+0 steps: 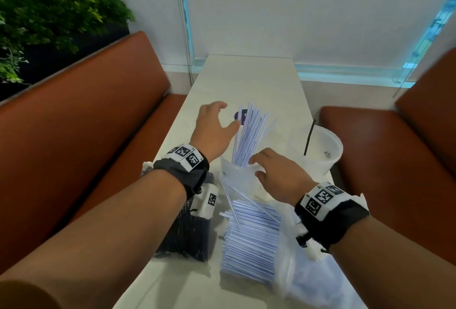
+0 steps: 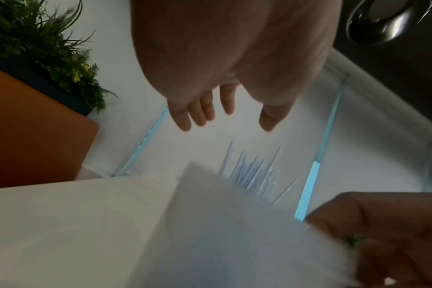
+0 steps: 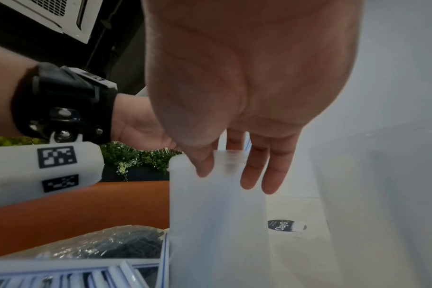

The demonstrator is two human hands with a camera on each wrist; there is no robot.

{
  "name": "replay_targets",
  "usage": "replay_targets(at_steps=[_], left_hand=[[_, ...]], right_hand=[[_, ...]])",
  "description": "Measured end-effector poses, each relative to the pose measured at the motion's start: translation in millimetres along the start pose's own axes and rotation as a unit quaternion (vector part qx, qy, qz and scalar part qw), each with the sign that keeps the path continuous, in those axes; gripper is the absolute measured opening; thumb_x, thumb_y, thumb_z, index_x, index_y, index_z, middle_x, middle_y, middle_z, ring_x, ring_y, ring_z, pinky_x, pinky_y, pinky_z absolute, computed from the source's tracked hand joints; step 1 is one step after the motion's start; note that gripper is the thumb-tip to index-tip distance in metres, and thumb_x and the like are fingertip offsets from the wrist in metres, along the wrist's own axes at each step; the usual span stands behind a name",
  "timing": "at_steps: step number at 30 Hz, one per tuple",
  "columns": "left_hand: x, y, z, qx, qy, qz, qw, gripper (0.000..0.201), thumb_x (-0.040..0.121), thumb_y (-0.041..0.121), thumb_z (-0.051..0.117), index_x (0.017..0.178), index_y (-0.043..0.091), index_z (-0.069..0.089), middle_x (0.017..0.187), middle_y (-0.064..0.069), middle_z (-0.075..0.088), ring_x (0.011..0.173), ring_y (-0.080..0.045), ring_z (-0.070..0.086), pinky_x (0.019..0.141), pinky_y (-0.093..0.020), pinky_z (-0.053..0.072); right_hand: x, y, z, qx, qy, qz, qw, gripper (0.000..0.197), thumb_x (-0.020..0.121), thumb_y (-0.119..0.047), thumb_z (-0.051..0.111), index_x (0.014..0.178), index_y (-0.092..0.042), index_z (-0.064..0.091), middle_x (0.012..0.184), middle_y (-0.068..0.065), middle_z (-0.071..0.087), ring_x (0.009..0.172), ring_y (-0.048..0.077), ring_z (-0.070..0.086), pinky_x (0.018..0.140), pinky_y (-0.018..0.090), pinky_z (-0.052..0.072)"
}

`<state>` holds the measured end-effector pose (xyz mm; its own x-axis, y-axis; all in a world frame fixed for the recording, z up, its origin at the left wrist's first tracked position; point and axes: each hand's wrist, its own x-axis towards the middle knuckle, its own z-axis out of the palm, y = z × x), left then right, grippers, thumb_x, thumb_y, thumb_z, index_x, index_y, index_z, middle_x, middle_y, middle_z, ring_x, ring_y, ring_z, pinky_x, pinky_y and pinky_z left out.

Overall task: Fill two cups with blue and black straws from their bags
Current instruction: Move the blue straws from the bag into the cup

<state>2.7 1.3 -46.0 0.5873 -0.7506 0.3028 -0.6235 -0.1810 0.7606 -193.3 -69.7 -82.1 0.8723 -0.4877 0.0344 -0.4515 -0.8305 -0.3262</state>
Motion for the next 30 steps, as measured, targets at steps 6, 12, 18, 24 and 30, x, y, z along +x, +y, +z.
replay_targets(at_steps=[6,12,18,24,30], left_hand=[[-50.5,-2.7,-30.1,0.161,-0.273,0.251,0.915,0.021,0.093,0.033,0.048,0.108,0.033,0.062,0.097,0.015,0.055,0.084,-0.004,0.057,0.077,-0.023,0.047],[-85.4,-33.0,-7.8,0.387,-0.433,0.264,0.77,0.035,0.101,0.03,0.052,0.136,0.032,0.058,0.117,0.002,0.052,0.107,-0.019,0.054,0.087,-0.039,0.05],[-83.7,-30.9,-11.3,0.381,-0.406,0.309,0.771,0.028,0.104,0.033,0.045,0.123,0.026,0.065,0.116,0.004,0.062,0.109,-0.019,0.056,0.09,-0.041,0.05],[-91.2,0.5,-12.5,0.274,-0.332,0.391,0.813,0.029,0.106,0.028,0.042,0.124,0.017,0.062,0.11,-0.001,0.062,0.088,-0.022,0.059,0.071,-0.039,0.05],[-97.5,7.5,7.4,0.336,-0.33,0.377,0.798,0.03,0.105,0.027,0.043,0.132,0.022,0.057,0.105,-0.002,0.05,0.083,-0.016,0.042,0.054,-0.031,0.038]], right_hand=[[-26.4,5.7,-10.6,-0.013,0.073,0.155,0.985,0.014,0.09,-0.041,0.043,0.092,-0.028,0.047,0.081,-0.009,0.054,0.069,0.016,0.055,0.057,0.03,0.036],[-39.0,10.9,7.6,-0.084,-0.132,0.282,0.947,0.054,0.083,-0.078,0.039,0.082,-0.024,0.051,0.078,-0.01,0.058,0.071,0.013,0.056,0.063,0.032,0.039],[-41.0,11.5,11.9,-0.032,-0.146,0.279,0.949,0.026,0.086,-0.045,0.059,0.08,-0.02,0.057,0.077,-0.006,0.063,0.071,0.014,0.062,0.056,0.027,0.041],[-42.3,8.5,9.9,-0.011,-0.153,0.297,0.942,0.043,0.079,-0.06,0.071,0.069,-0.02,0.057,0.06,-0.005,0.06,0.053,0.012,0.057,0.053,0.024,0.041],[-47.8,7.7,6.1,0.002,-0.164,0.289,0.943,0.025,0.091,-0.025,0.064,0.072,-0.013,0.053,0.069,0.002,0.057,0.058,0.016,0.054,0.05,0.023,0.041]])
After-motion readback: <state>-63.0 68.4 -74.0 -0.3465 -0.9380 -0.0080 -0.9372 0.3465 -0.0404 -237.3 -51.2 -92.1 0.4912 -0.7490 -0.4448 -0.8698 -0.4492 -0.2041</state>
